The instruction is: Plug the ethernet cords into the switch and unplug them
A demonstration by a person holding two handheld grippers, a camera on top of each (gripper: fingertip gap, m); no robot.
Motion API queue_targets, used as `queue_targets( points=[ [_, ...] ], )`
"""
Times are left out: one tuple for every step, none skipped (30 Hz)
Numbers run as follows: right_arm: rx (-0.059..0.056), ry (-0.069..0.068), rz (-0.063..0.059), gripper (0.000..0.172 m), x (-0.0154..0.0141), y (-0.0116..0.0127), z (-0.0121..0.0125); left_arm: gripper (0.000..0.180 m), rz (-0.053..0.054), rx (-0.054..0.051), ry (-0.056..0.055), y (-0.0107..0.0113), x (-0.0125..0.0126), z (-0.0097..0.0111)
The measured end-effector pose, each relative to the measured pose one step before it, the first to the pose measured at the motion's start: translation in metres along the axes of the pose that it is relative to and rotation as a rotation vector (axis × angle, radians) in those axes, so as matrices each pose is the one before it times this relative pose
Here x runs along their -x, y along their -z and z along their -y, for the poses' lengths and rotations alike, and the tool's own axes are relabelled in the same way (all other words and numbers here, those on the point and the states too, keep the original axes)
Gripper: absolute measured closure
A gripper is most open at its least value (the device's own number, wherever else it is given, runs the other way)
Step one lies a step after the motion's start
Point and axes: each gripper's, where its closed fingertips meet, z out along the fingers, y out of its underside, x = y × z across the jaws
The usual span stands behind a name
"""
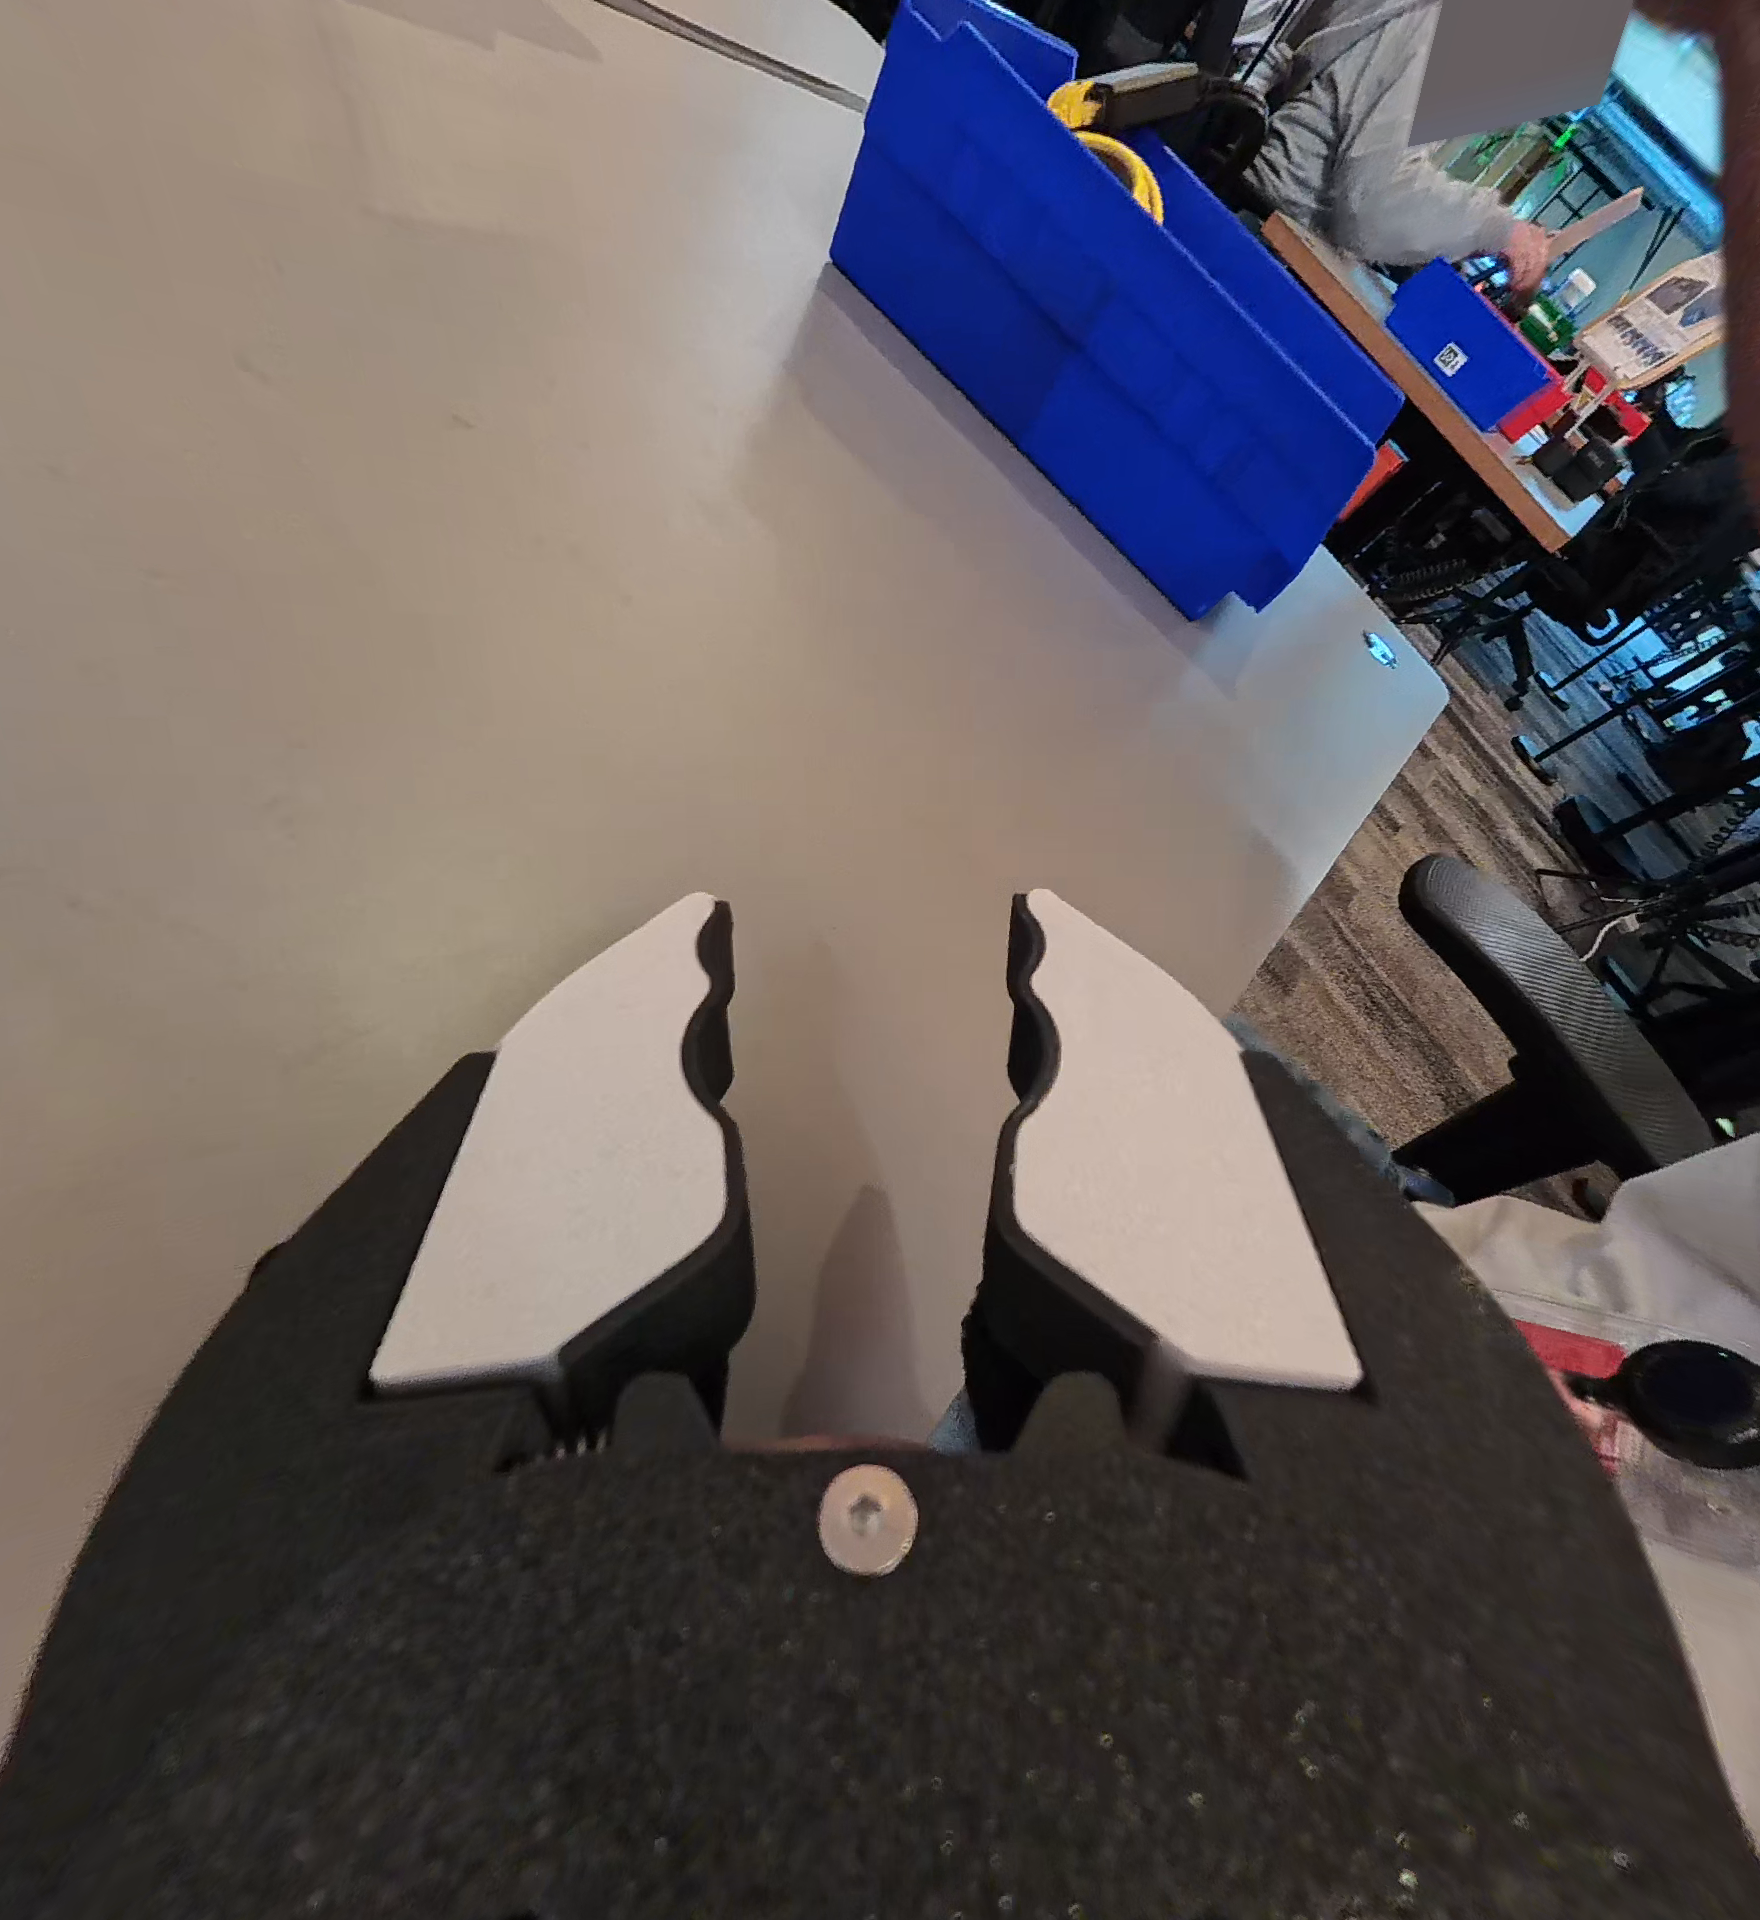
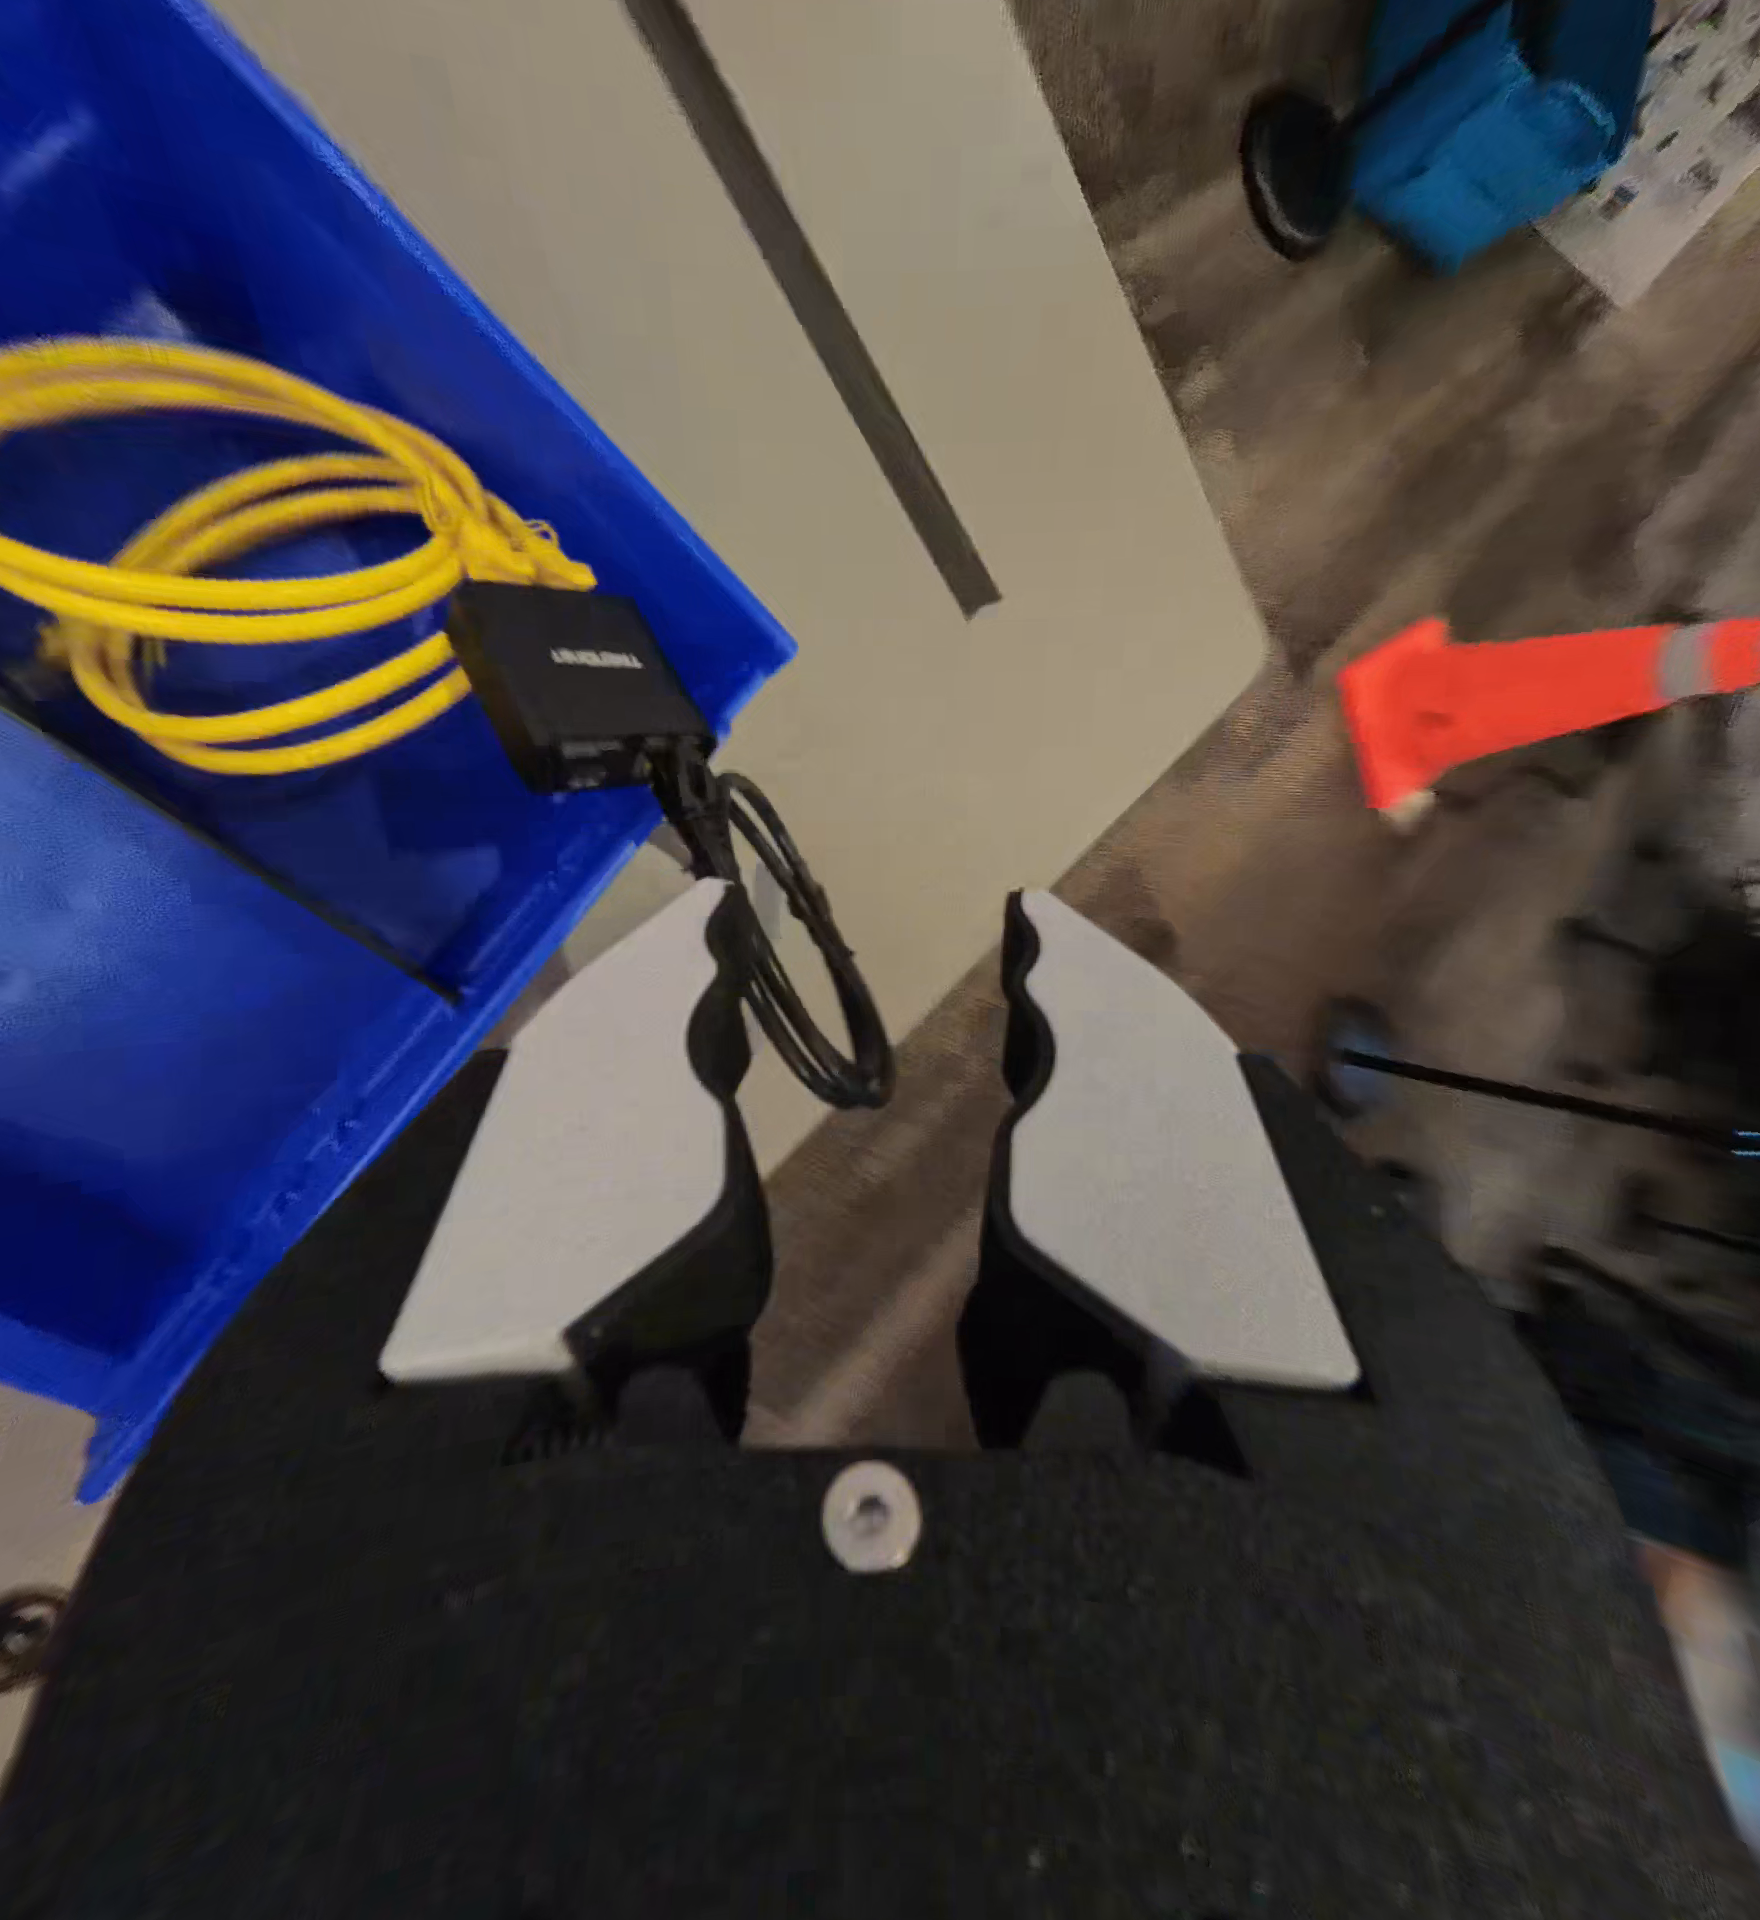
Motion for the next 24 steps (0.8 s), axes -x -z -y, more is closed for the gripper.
queue_targets(
  points=[
    [-0.032, -0.0772, 0.0406, 0.123, -0.00341, -0.0073, -0.02018, 0.13, -0.0115, -0.0032, 0.0017, -0.00076, -0.00223, 0.00069],
    [-0.0109, -0.0546, 0.0332, 0.116, -0.00229, -0.01169, -0.02182, 0.13, -0.008, -0.004, 0.0003, -0.00099, -0.00193, 0.00081],
    [-0.0106, -0.0398, 0.014, 0.114, -0.00301, -0.0136, -0.01959, 0.13, -0.0036, -0.0013, -0.0026, -0.00095, -0.0015, 0.00043],
    [-0.0199, -0.0282, 0.0153, 0.112, 0.00025, -0.01313, -0.01503, 0.13, -0.0007, 0.0009, -0.0065, -0.00093, -0.00119, 0.00026],
    [-0.0381, -0.0115, 0.0319, 0.113, 0.00478, -0.00985, -0.00959, 0.13, 0.0018, -0.0001, -0.0099, -0.00089, -0.00096, 0.00038],
    [-0.0242, 0.0135, -0.0064, 0.113, 0.0006, -0.0085, -0.00826, 0.13, 0.0042, -0.0001, -0.0106, -0.0008, -0.00071, 0.00042],
    [-0.0122, 0.033, -0.0304, 0.114, -0.00134, -0.00761, -0.00609, 0.13, 0.0029, 0.0012, -0.0098, -0.0009, -0.00083, 0.00018],
    [-0.0239, 0.032, -0.0333, 0.118, -0.0004, -0.00696, -0.00186, 0.13, 0.0016, 0.002, -0.0085, -0.00096, -0.00093, -0.00001],
    [-0.0249, 0.0316, -0.0198, 0.121, 0.00162, -0.00601, 0.00019, 0.13, 0.0029, 0.0017, -0.0077, -0.00109, -0.0005, -0.00009],
    [-0.0164, 0.0215, 0.0041, 0.123, 0.00425, -0.00508, 0.00085, 0.13, 0.0056, 0.0033, -0.0068, -0.00104, 0.00007, -0.00034],
    [-0.0048, 0.0114, 0.0017, 0.123, 0.00222, -0.00366, 0.00092, 0.13, 0.0084, 0.0052, -0.0067, -0.00081, 0.00063, -0.00075],
    [-0.0054, 0.0092, 0.002, 0.123, 0.00135, -0.00257, 0.00184, 0.13, 0.0095, 0.005, -0.0067, -0.0006, 0.00094, -0.00095],
    [0.0005, 0.0218, -0.0248, 0.131, -0.0028, -0.00128, 0.00118, 0.13, 0.0092, 0.0047, -0.0054, -0.00042, 0.00104, -0.00088],
    [0.0095, 0.0417, -0.0659, 0.154, -0.00905, 0.00118, 0.00029, 0.131, 0.0088, 0.0031, -0.0046, -0.00004, 0.00094, -0.00066],
    [-0.0112, 0.0483, -0.0326, 0.163, -0.00461, 0.00311, 0.00345, 0.131, 0.0092, 0.0015, -0.0036, 0.00021, 0.00112, -0.0004],
    [-0.0016, 0.0242, 0.0086, 0.167, -0.00046, 0.00421, 0.00426, 0.131, 0.0079, 0.0007, -0.0024, 0.00048, 0.0011, -0.00035],
    [0.0299, 0.0066, 0.0202, 0.168, -0.00062, 0.00533, 0.00352, 0.131, 0.0047, -0.0003, -0.0011, 0.0006, 0.00068, -0.00016],
    [0.0527, 0.0087, 0.0276, 0.168, 0.00005, 0.00739, 0.00345, 0.131, 0.0024, -0.0021, 0.0009, 0.00057, 0.00059, 0.00007],
    [0.0498, 0.0215, 0.0238, 0.168, 0.00089, 0.01068, 0.00634, 0.131, -0.0001, -0.0024, 0.003, 0.00049, 0.00038, 0.00027],
    [0.0426, 0.0343, -0.0009, 0.168, -0.00082, 0.0138, 0.00979, 0.131, -0.0023, -0.001, 0.0036, 0.00017, 0.00029, 0.00017],
    [0.0294, 0.0406, -0.0139, 0.168, -0.00158, 0.016, 0.0129, 0.131, -0.0025, 0.0005, 0.0024, -0.00018, 0.00029, 0.00005],
    [0.0308, 0.0401, -0.0158, 0.168, -0.00163, 0.01676, 0.0138, 0.131, -0.0034, 0.0023, 0.0016, -0.00036, 0.00012, -0.00031],
    [0.0402, 0.0327, 0.0054, 0.168, 0.00104, 0.01551, 0.01222, 0.131, -0.0045, 0.0033, 0.0013, -0.00052, -0.00035, -0.00038],
    [0.0615, 0.0262, 0.0329, 0.169, 0.0048, 0.01347, 0.00816, 0.131, -0.0047, 0.0025, 0.0012, -0.00035, -0.00068, -0.00041]
  ],
)
